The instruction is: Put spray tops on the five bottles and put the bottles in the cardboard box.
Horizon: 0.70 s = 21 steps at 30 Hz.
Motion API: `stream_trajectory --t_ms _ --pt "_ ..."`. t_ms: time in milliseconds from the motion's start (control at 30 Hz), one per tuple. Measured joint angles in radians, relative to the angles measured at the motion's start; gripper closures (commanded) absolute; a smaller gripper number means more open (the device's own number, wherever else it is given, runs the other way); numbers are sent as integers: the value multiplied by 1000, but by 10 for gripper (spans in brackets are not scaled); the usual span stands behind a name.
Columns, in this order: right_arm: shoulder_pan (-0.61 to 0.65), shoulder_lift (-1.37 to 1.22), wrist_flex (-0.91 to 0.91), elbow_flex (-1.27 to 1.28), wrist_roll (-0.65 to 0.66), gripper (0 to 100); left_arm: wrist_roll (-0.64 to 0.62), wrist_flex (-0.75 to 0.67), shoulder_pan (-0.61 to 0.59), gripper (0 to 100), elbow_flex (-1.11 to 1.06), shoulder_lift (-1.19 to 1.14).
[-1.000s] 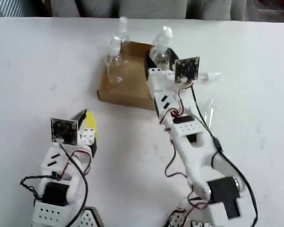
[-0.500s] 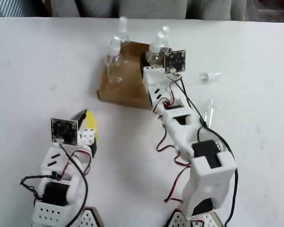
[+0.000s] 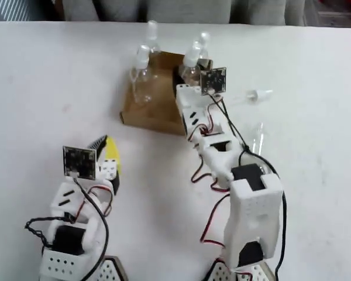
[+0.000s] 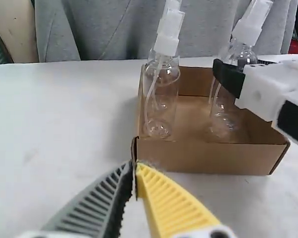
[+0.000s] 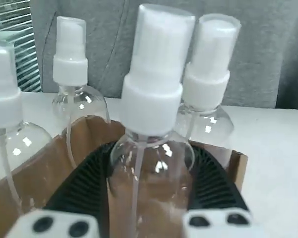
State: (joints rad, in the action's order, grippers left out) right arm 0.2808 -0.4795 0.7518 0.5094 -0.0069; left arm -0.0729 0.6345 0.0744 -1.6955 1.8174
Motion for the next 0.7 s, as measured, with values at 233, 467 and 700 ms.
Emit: stream_trajectory --t_ms 233,467,700 --pt "-2 -40 49 0 37 984 0 0 0 978 0 0" --pt "-3 -46 51 0 40 984 0 0 0 978 0 0" --pt "-12 -80 60 -31 40 985 0 0 0 978 0 0"
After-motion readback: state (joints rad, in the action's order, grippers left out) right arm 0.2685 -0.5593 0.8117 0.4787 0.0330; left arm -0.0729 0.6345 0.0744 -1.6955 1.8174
